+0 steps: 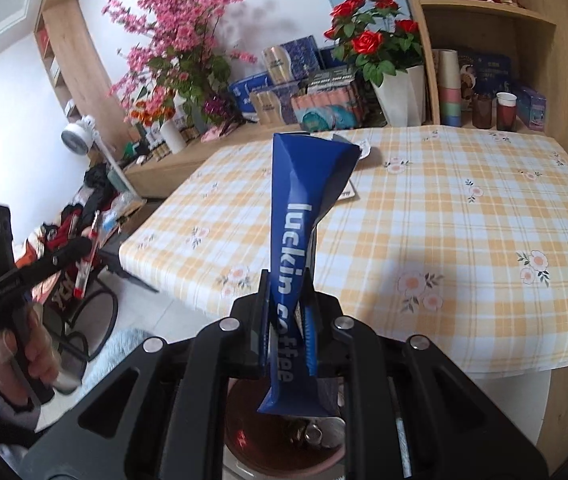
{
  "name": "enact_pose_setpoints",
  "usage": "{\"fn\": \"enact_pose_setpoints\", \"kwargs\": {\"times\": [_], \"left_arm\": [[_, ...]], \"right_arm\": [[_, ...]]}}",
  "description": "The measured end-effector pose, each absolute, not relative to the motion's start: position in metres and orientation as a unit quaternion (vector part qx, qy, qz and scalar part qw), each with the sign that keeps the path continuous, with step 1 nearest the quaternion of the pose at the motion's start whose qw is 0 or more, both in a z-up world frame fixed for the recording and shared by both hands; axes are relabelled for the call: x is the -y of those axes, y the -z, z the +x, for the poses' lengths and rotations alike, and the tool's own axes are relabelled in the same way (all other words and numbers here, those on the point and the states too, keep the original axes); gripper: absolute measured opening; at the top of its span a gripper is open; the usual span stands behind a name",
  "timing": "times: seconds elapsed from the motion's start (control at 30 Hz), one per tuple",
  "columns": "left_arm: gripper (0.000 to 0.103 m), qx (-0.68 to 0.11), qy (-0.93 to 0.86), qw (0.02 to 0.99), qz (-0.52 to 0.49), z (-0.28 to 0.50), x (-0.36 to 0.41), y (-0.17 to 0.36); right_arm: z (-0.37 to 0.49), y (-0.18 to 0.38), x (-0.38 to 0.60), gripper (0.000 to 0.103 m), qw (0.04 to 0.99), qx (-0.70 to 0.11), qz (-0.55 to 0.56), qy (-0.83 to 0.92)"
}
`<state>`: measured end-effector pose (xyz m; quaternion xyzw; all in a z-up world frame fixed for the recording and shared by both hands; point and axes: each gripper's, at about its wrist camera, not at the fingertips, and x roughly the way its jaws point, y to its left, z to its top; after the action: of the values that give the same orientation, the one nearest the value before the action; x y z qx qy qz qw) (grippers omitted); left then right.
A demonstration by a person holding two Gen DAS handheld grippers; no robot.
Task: Collect trash
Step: 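Carry the coffee box over the bin and open the right gripper while the left carries the lighter, then lower the red lighter into the bin and open the left gripper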
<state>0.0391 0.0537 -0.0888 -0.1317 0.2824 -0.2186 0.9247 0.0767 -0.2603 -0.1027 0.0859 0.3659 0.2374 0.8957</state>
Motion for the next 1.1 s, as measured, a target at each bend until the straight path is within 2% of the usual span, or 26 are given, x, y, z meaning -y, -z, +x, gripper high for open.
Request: {"fn": "enact_pose_setpoints", "kwargs": {"times": [0.77, 0.83, 0.9, 0.97, 1.03, 1.1], "left_arm": [[0.022, -0.303, 0.215, 0.919, -0.130, 0.050, -0.052, 0.104], [0.022, -0.304, 0.215, 0.919, -0.131, 0.050, -0.053, 0.105], [0.022, -0.305, 0.215, 0.918, -0.131, 0.050, -0.054, 0.106], [0.022, -0.305, 0.216, 0.918, -0.133, 0.050, -0.054, 0.107], [0.022, -0.307, 0.218, 0.917, -0.133, 0.050, -0.054, 0.109], [0.022, -0.310, 0.219, 0.915, -0.134, 0.050, -0.053, 0.112]], "right_arm": [[0.067, 0.185, 0.186, 0.019, 0.790, -0.519, -0.009, -0.327], [0.069, 0.188, 0.185, 0.032, 0.792, -0.515, -0.004, -0.328], [0.069, 0.186, 0.185, 0.038, 0.799, -0.503, 0.005, -0.329], [0.071, 0.175, 0.191, 0.051, 0.821, -0.476, 0.016, -0.317], [0.071, 0.160, 0.200, 0.079, 0.849, -0.435, 0.025, -0.300], [0.070, 0.141, 0.211, 0.089, 0.873, -0.391, 0.041, -0.288]]}}
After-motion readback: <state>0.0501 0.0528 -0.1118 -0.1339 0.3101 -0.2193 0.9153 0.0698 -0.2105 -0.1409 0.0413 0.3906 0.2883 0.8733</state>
